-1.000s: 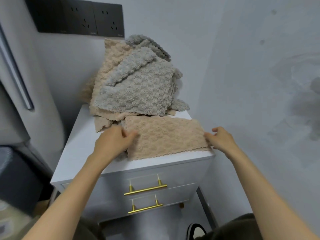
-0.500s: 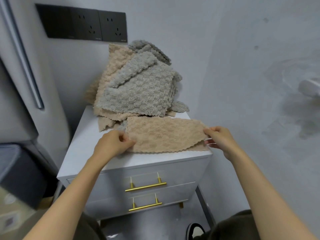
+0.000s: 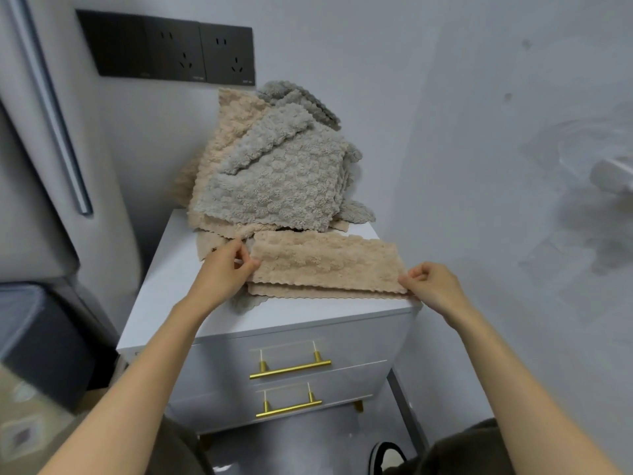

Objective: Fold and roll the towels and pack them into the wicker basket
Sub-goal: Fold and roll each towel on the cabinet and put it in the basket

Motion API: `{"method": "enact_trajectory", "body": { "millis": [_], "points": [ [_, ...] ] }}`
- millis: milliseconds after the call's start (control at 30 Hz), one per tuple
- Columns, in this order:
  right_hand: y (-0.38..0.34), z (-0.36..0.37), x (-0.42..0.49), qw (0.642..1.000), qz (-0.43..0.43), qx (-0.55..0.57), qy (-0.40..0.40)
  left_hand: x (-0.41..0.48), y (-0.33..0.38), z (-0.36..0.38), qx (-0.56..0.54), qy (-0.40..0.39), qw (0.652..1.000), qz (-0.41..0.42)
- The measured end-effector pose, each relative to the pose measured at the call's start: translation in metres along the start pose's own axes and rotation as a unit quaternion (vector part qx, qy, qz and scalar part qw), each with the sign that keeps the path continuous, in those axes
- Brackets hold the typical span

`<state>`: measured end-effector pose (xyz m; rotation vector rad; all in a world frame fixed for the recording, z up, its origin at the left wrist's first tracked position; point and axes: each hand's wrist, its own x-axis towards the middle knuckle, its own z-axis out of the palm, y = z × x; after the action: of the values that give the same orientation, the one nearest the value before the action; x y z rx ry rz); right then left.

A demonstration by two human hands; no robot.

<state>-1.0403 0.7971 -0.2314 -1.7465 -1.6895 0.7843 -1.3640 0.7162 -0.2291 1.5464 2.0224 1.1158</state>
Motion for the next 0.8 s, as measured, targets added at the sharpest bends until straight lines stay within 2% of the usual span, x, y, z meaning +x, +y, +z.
{"method": "enact_trajectory", "body": {
  "millis": [100, 233, 400, 567, 800],
  "points": [
    [0.002, 0.004, -0.001, 0.998, -0.021, -0.058, 0.024, -0.002, -0.003, -0.001, 0.032, -0.021, 0.999, -0.004],
    [0.006, 0.007, 0.003, 0.996, 0.003, -0.088, 0.01, -0.006, -0.006, 0.006, 0.093, -0.008, 0.995, 0.019],
    [0.005, 0.01, 0.003, 0.998, -0.002, -0.062, 0.032, -0.007, -0.001, 0.014, 0.076, 0.02, 0.997, 0.007],
    [0.006, 0.011, 0.001, 0.998, -0.005, -0.056, 0.003, -0.008, 0.004, 0.01, -0.048, 0.002, 0.998, -0.048],
    [0.012, -0.001, -0.002, 0.999, 0.019, 0.042, -0.011, -0.021, 0.011, -0.005, -0.175, -0.073, 0.976, -0.11]
  ]
}}
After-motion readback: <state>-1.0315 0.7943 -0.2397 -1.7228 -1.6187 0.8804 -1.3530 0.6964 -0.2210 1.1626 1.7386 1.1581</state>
